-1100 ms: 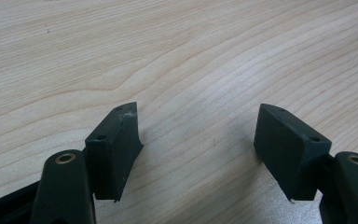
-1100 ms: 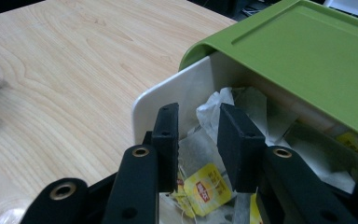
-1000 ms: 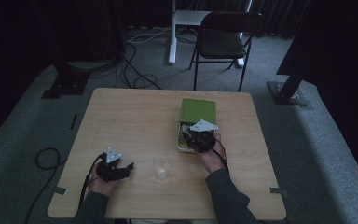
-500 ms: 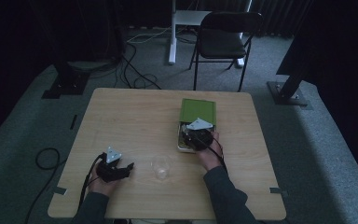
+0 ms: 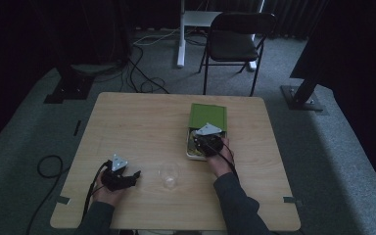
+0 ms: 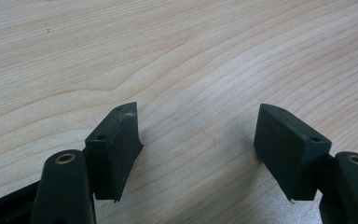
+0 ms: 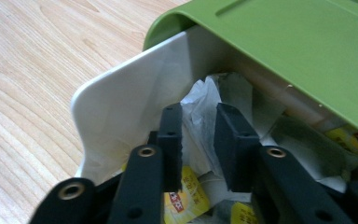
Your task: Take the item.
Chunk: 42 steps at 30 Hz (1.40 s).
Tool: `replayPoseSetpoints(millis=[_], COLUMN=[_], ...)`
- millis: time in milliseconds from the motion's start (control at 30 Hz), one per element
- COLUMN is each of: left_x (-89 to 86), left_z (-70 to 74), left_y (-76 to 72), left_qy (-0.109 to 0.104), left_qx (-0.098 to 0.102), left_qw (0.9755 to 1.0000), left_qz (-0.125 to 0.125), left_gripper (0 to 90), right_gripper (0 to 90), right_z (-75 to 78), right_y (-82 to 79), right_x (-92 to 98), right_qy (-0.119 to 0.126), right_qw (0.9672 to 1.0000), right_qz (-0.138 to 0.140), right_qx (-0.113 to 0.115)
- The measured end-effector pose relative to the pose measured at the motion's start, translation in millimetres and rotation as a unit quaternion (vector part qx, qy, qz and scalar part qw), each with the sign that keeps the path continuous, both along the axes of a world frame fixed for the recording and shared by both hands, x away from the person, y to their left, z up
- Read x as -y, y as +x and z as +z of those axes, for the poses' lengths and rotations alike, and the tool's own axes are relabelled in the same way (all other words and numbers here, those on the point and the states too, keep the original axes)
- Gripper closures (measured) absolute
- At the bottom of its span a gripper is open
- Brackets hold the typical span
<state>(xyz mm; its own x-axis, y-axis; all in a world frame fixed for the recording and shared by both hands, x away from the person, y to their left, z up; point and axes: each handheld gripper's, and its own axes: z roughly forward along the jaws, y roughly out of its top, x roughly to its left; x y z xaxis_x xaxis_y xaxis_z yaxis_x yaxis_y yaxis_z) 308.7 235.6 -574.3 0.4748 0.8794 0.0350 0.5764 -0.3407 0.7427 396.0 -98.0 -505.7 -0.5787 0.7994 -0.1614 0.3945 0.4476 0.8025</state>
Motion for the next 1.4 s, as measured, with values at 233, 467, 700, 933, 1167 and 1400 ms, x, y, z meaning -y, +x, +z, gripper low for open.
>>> replayPoseSetpoints(millis=[233, 467, 700, 933, 1167, 1400], left_x=[0.0, -0.1, -0.1, 0.0, 0.1, 0.1], left_z=[0.0, 0.0, 0.0, -0.1, -0.1, -0.1], left_y=[0.0, 0.1, 0.1, 0.1, 0.1, 0.1], left_qy=[0.000, 0.001, 0.001, 0.000, 0.000, 0.000], left_qx=[0.000, 0.001, 0.001, 0.001, 0.001, 0.001], left_qw=[1.0000, 1.0000, 1.0000, 1.0000, 1.0000, 1.0000], left_qz=[0.000, 0.000, 0.000, 0.000, 0.000, 0.000], left_gripper=[32.1, 32.1, 32.1, 32.1, 32.1, 32.1], right_gripper=[90.0, 90.0, 90.0, 90.0, 90.0, 90.0], right_z=[4.2, 8.9, 11.6, 18.7, 26.6, 32.6], right_y=[-2.6, -10.3, -17.3, -24.3, -31.4, -36.5], right_x=[7.3, 13.4, 16.2, 22.9, 27.5, 28.1], right_qy=[0.010, 0.019, 0.025, 0.037, 0.050, 0.052], right_qw=[0.9999, 0.9995, 0.9990, 0.9982, 0.9972, 0.9966], right_qz=[-0.001, 0.008, 0.014, 0.019, 0.025, 0.030], right_qx=[0.012, 0.026, 0.036, 0.043, 0.049, 0.056])
